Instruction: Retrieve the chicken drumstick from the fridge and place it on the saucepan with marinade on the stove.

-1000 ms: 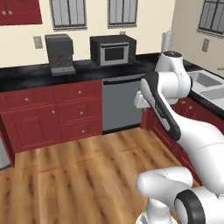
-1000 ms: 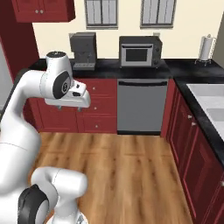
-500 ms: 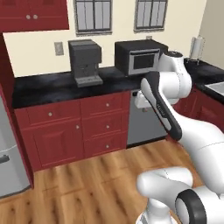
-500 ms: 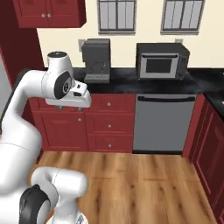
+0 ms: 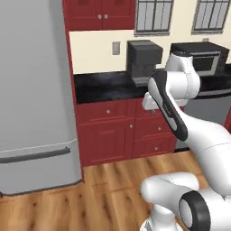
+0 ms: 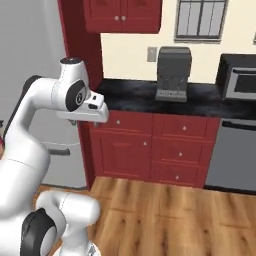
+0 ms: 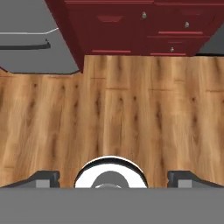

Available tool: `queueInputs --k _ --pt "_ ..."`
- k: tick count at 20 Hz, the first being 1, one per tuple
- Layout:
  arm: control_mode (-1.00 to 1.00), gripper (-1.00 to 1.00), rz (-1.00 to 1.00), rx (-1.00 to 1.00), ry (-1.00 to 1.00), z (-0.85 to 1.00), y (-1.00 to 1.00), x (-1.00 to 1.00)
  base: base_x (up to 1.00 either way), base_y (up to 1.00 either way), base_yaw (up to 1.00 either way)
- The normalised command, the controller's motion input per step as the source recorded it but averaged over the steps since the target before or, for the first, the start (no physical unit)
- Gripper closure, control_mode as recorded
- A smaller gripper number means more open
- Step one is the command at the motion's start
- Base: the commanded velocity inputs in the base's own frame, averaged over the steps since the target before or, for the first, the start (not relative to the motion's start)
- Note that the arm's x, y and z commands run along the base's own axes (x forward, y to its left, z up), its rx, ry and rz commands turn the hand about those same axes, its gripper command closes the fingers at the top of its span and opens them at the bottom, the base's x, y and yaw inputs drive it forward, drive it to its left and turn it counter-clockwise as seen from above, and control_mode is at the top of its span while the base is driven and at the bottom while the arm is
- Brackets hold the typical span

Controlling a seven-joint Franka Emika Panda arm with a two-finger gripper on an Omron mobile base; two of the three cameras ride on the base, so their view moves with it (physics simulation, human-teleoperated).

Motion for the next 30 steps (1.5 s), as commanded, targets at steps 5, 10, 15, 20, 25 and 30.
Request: queueInputs --k 5,10,15,20,25,30 --pt "1.0 -1.0 0.0 0.0 0.0 0.0 0.0 0.0 -0.12 1.0 0.43" --pt "1.0 -1.0 0.0 0.0 0.0 0.0 0.0 0.0 0.27 1.0 0.18" --pt "1.0 -1.0 0.0 0.0 0.0 0.0 0.0 0.0 0.51 1.0 0.0" --pt "1.0 -1.0 0.0 0.0 0.0 0.0 0.0 0.0 0.33 1.0 -0.07" --pt "1.0 -1.0 0.0 0.0 0.0 0.0 0.0 0.0 0.35 1.0 -0.08" --pt "1.0 -1.0 0.0 0.0 0.0 0.0 0.0 0.0 0.36 0.63 -0.09"
